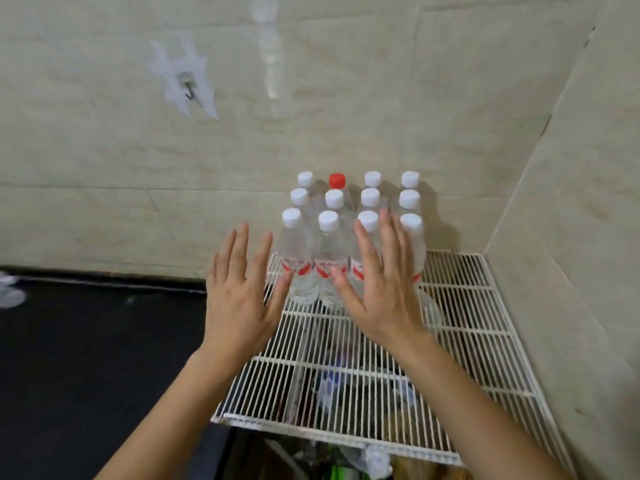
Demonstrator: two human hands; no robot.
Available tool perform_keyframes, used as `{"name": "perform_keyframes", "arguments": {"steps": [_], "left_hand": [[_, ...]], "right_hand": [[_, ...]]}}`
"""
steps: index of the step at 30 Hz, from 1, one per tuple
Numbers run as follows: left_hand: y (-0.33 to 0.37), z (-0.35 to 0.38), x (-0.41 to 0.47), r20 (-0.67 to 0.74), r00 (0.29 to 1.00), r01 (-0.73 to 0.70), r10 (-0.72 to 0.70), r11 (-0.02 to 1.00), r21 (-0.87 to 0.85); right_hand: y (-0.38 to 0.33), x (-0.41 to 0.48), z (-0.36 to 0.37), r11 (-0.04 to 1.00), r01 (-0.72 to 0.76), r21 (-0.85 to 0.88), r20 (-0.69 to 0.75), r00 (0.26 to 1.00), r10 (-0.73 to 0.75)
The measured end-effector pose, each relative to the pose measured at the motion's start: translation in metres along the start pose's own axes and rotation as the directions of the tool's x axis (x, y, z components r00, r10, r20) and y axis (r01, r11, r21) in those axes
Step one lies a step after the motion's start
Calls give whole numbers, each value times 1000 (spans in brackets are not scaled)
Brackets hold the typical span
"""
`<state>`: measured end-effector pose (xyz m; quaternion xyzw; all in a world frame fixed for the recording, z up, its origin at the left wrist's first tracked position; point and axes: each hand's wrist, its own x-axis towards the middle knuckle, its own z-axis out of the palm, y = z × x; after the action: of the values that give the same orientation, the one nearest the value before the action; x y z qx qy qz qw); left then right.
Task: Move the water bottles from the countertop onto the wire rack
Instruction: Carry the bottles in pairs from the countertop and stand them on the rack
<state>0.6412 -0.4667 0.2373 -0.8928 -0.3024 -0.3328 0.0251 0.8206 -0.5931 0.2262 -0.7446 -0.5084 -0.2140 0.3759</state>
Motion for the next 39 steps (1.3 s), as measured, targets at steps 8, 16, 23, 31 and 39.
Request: {"name": "perform_keyframes", "arguments": {"steps": [8, 16, 23, 31, 39], "left_hand": [[-85, -49, -109, 62, 928, 324, -368, 877, 356], [-201, -151, -180, -125, 847, 517, -517, 744, 423], [-339, -243, -266, -124, 788, 588, -603, 678, 442], [-477, -306, -314, -67, 754, 595, -653, 636, 491], [-615, -274, -296, -15, 737, 596, -676, 640, 485]], "right_hand": [[-91, -34, 83, 947, 247, 207, 134, 951, -277], [-242, -46, 145, 869, 329, 369, 226, 875, -428], [-418, -68, 229, 835, 350, 424, 259, 837, -482], [-567, -76, 313, 833, 305, 462, 348, 801, -487], [-620, -49, 442, 846, 246, 474, 423, 778, -464]]}}
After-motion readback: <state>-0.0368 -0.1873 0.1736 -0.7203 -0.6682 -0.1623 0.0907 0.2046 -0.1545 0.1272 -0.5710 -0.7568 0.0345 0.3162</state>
